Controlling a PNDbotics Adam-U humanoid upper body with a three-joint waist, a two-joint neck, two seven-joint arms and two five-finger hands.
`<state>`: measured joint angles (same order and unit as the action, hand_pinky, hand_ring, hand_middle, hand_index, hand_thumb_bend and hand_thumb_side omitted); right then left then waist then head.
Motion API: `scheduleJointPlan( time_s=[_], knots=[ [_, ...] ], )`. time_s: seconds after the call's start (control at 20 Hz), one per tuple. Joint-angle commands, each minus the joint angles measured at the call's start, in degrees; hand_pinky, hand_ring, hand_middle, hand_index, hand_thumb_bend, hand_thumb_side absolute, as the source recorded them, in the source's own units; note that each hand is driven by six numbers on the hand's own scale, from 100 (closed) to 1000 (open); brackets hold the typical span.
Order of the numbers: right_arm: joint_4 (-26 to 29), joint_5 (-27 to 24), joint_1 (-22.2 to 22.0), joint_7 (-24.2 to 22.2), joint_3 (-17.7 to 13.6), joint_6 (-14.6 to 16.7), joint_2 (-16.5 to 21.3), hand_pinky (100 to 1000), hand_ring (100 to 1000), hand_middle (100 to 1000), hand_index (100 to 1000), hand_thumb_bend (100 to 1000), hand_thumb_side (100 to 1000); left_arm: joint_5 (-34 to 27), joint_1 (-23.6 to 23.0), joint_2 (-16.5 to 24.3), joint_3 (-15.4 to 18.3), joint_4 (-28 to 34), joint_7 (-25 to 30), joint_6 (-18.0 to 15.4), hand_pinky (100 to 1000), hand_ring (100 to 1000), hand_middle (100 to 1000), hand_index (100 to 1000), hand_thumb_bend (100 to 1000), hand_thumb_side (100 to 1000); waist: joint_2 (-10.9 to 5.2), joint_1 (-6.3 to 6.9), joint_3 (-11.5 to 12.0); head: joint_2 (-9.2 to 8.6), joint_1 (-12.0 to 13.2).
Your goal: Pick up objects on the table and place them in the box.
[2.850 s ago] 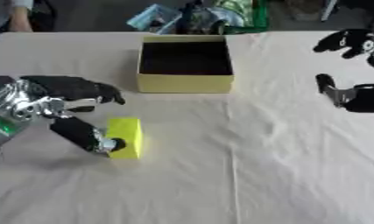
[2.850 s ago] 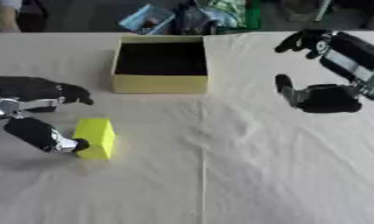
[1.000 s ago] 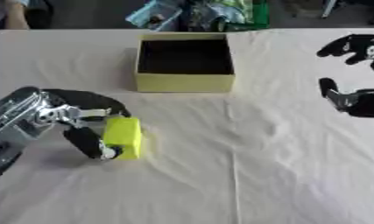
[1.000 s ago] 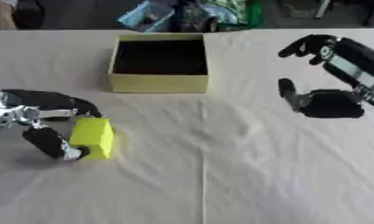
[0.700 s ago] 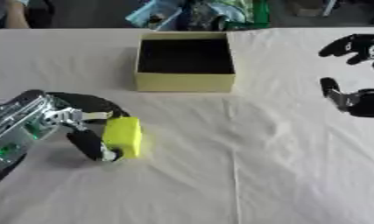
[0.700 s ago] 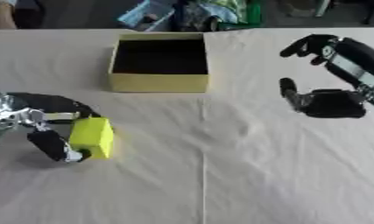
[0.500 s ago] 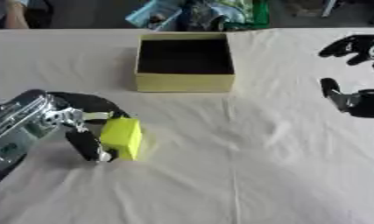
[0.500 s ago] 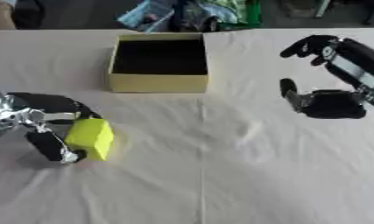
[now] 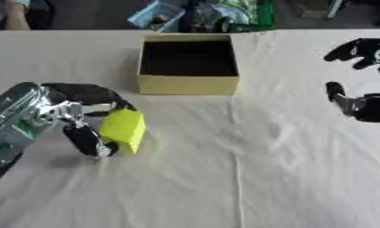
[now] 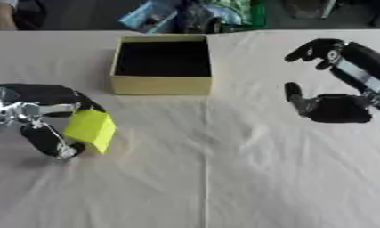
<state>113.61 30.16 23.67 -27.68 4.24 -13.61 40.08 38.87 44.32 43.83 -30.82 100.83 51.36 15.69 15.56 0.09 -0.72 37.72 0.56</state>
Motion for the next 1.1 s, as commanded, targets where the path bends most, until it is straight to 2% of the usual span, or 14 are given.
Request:
scheduleJointPlan(
  time_s=[0.05, 0.25, 0.55, 0.8, 0.85, 0.9, 1.1],
  knots=[
    [1.0, -0.2, 0.5, 0.2, -0.9, -0.1, 1.1, 802, 875, 839, 849, 100, 312, 0.3, 0.7, 1.9, 2.0, 2.3, 0.6, 1.7, 846, 789, 684, 942, 163, 214, -0.79, 0.13, 0.1, -0.4, -0.1],
    [1.0, -0.1, 0.6, 0.2, -0.9, 0.0, 1.1, 802, 875, 839, 848, 100, 313, 0.7, 1.0, 2.3, 3.5, 4.6, 0.6, 2.2, 829, 770, 662, 912, 144, 212, -1.14, 0.16, 0.1, -0.44, -0.2],
    [1.0, 0.0, 0.9, 0.4, -1.1, 0.2, 1.2, 803, 875, 838, 847, 100, 314, 4.1, 3.6, 1.6, 7.7, 8.3, -2.1, 2.2, 786, 736, 620, 865, 110, 192, -1.52, 0.29, 0.0, -0.31, -0.3],
    [1.0, -0.1, 1.6, 0.4, -1.0, 0.6, 1.0, 803, 874, 838, 848, 100, 314, 4.9, 7.6, -1.2, 9.3, 4.8, -5.3, 1.5, 754, 707, 598, 833, 100, 182, -1.53, 0.57, -0.5, -0.07, -0.1],
    [1.0, -0.1, 1.7, 0.4, -0.9, 0.6, 1.0, 803, 875, 838, 848, 100, 313, 5.0, 8.4, -1.8, 9.3, 3.6, -5.9, 1.2, 744, 700, 593, 832, 100, 223, -1.49, 0.62, -0.6, -0.09, 0.0],
    [1.0, -0.2, 1.9, 0.4, -0.9, 0.7, 0.9, 803, 875, 838, 848, 100, 314, 5.2, 9.2, -2.5, 9.3, 2.3, -6.5, 0.9, 740, 698, 591, 831, 100, 181, -1.42, 0.66, -0.7, -0.15, 0.0],
    [1.0, -0.2, 2.6, 0.4, -0.8, 0.9, 0.8, 803, 874, 837, 848, 100, 313, 5.9, 12.2, -5.5, 9.8, -3.1, -9.5, -0.7, 713, 674, 580, 820, 100, 180, -0.89, 0.8, -1.3, -0.56, 0.4]
  ],
)
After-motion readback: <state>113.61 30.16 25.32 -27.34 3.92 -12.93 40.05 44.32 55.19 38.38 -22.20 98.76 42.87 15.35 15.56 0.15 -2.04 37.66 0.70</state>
